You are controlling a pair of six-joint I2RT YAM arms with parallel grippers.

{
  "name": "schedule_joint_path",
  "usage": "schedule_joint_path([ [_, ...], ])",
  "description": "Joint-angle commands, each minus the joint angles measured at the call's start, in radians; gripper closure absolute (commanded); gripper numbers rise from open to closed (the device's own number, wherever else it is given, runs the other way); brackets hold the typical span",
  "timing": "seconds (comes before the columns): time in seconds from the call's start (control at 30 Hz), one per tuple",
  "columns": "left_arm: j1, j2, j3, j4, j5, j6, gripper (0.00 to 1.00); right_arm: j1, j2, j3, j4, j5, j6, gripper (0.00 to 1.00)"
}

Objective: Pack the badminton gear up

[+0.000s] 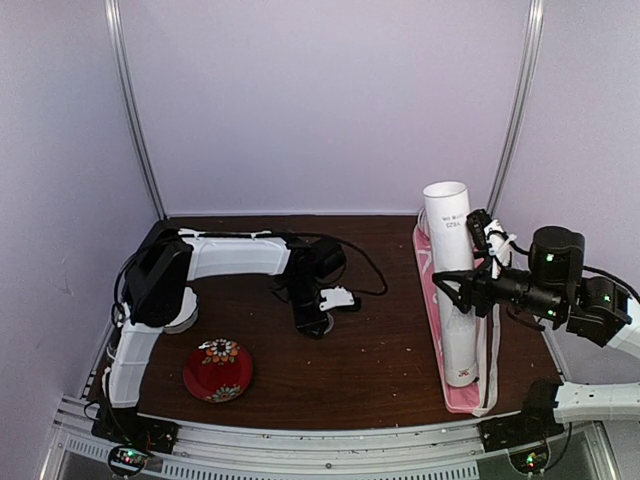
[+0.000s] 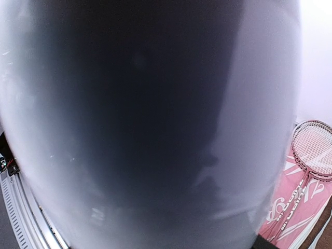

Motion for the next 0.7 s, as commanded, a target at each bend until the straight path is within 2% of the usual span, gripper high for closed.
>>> schedule_joint_path([
  [0.0,-0.004,0.031,0.026,-0.038,-0.029,0.021,0.70,-0.007,-0.003,-0.003,0.050,-0.014,0.002,0.42],
  [0.23,-0.009,0.002,0.000,-0.045,-0.040,0.022,0.84,-0.008,0.007,0.005,0.049,-0.014,-0.005,0.42],
  [0.4,-0.009,-0.044,-0.032,-0.031,-0.024,0.017,1.00,-0.008,0.019,0.009,0.051,-0.015,-0.009,0.42],
  [0.53,-0.010,-0.101,-0.060,-0.019,-0.021,0.003,1.00,-0.008,0.025,0.011,0.051,-0.021,-0.013,0.42],
  [0.67,-0.006,-0.243,-0.116,0.043,-0.009,-0.027,1.00,-0.007,0.039,0.019,0.042,-0.033,-0.033,0.42],
])
